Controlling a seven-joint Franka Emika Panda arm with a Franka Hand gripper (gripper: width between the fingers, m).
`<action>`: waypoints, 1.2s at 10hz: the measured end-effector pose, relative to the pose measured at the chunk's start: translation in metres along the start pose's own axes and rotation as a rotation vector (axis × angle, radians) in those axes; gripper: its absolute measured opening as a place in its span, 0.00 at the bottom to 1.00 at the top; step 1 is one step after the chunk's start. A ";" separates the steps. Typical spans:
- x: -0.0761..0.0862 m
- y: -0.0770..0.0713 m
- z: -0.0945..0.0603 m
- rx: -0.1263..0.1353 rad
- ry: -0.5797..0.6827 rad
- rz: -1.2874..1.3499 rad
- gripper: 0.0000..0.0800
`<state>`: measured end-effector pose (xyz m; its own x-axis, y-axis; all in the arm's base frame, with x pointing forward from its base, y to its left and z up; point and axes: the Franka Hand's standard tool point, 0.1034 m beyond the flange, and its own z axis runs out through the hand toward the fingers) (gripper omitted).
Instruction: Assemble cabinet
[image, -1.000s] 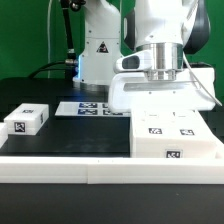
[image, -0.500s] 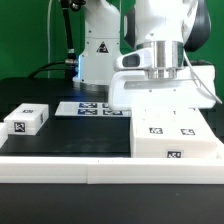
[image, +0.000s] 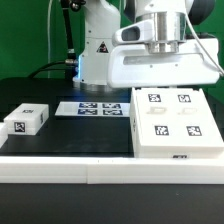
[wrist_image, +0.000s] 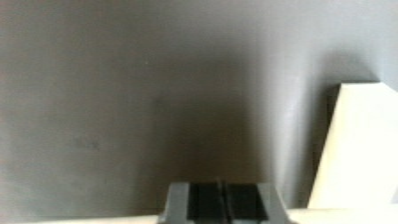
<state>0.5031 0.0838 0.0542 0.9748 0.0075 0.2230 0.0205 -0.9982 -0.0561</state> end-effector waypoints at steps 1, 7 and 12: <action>-0.001 0.000 0.001 0.000 -0.003 0.000 0.00; 0.010 -0.001 -0.017 0.012 -0.042 -0.002 0.00; 0.022 -0.007 -0.036 0.029 -0.109 0.005 0.00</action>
Offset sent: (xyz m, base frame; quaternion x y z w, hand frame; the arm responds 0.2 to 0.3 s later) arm 0.0000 0.0000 0.0000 0.0000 0.0000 0.0000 1.0000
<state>0.5167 0.0891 0.0946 0.9933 0.0105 0.1153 0.0205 -0.9962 -0.0851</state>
